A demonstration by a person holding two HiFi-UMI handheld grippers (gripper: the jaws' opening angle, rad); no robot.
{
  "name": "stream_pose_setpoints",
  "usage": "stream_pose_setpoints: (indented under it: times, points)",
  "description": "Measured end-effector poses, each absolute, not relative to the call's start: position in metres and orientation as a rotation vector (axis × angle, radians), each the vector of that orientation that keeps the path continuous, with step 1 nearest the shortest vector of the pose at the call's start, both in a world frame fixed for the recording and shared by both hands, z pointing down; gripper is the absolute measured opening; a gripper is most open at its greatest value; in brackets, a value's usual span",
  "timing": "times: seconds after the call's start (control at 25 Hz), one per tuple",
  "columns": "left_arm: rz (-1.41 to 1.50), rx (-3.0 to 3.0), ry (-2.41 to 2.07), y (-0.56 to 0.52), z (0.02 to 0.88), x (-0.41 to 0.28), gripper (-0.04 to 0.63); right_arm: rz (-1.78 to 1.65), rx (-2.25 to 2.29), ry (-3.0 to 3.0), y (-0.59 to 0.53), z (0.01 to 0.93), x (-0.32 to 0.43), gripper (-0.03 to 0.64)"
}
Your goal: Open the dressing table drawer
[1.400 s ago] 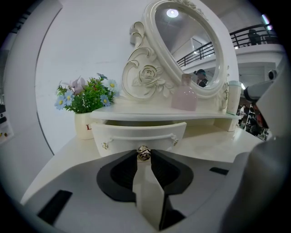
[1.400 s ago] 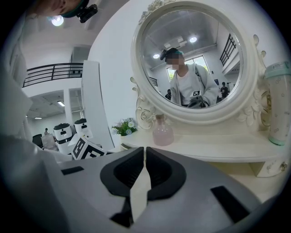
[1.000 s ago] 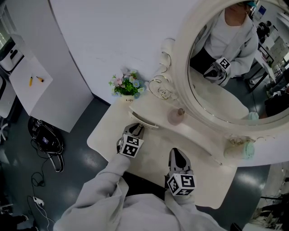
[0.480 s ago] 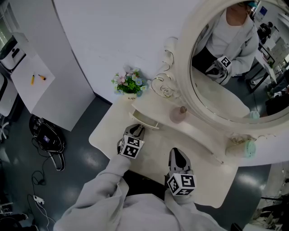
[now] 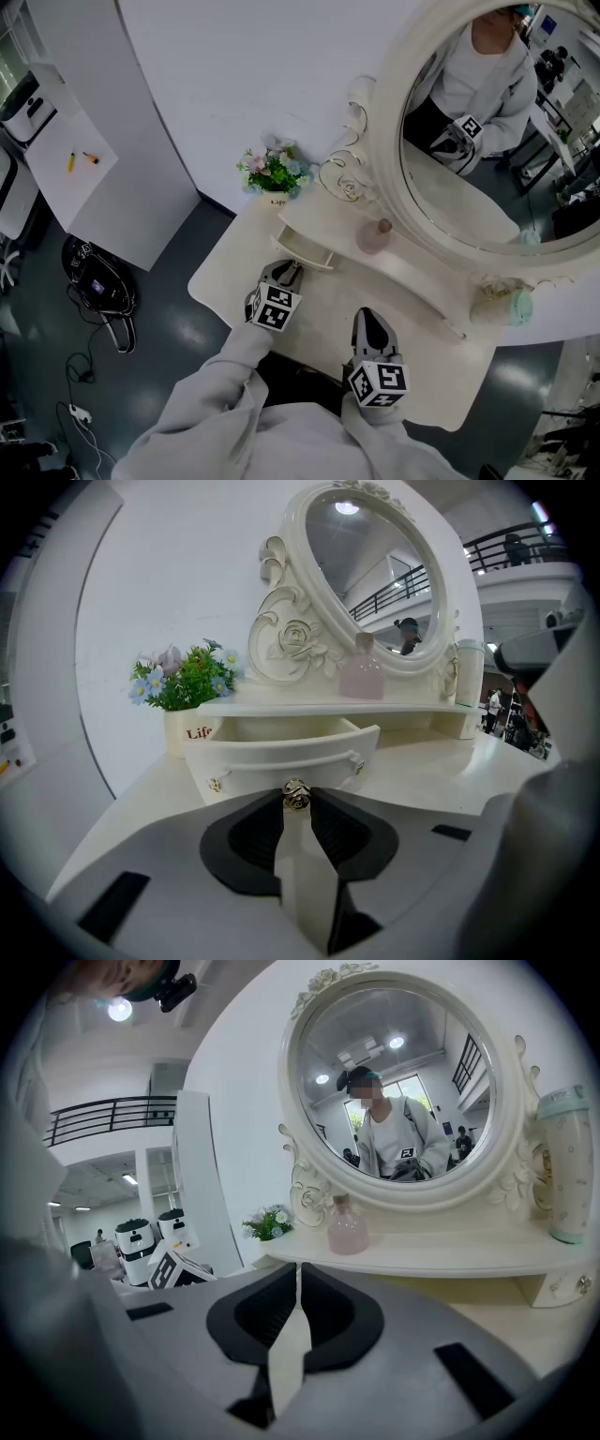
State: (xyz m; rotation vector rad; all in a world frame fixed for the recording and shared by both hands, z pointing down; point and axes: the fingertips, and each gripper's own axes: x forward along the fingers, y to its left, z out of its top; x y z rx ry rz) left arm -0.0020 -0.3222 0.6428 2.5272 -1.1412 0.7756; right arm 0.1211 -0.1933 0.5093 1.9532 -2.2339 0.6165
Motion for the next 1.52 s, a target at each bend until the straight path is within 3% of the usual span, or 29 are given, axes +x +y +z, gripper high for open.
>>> stream_pose_setpoints:
  times: [1.52]
  points:
    - [0.766, 2.516, -1.14, -0.292, 0.642, -0.016, 0.101, 0.607, 1.904, -2.294, -0.183, 0.509, 0.102, 0.04]
